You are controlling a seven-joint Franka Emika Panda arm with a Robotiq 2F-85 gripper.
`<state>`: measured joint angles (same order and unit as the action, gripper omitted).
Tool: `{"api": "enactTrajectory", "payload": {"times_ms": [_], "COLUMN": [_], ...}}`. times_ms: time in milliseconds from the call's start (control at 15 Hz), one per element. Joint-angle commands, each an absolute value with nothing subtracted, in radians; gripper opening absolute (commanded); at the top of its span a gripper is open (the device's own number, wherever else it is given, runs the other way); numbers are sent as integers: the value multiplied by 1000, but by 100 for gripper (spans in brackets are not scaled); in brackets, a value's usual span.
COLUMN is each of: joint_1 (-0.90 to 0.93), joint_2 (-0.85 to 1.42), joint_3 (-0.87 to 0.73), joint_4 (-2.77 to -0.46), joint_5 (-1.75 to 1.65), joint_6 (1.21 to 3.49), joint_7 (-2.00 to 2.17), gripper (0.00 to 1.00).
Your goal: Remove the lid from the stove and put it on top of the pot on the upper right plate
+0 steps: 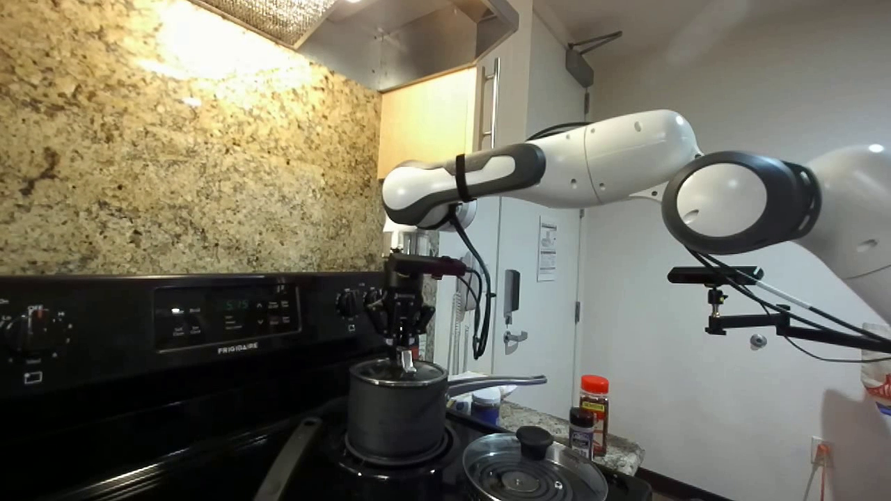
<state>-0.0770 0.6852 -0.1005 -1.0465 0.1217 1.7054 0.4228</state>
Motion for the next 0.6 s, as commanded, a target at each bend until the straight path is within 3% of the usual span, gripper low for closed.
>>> {"api": "enactTrajectory", "payload": {"times_ms": [0,533], "joint_1": [-74,-57], "joint_2": [704,715], "joint_3": [-105,-112], "joint_4": [-1017,-1013], "joint_5": [102,69], "joint_6": [1713,1724], "joint_7": [404,415], "gripper": [5,5]}}
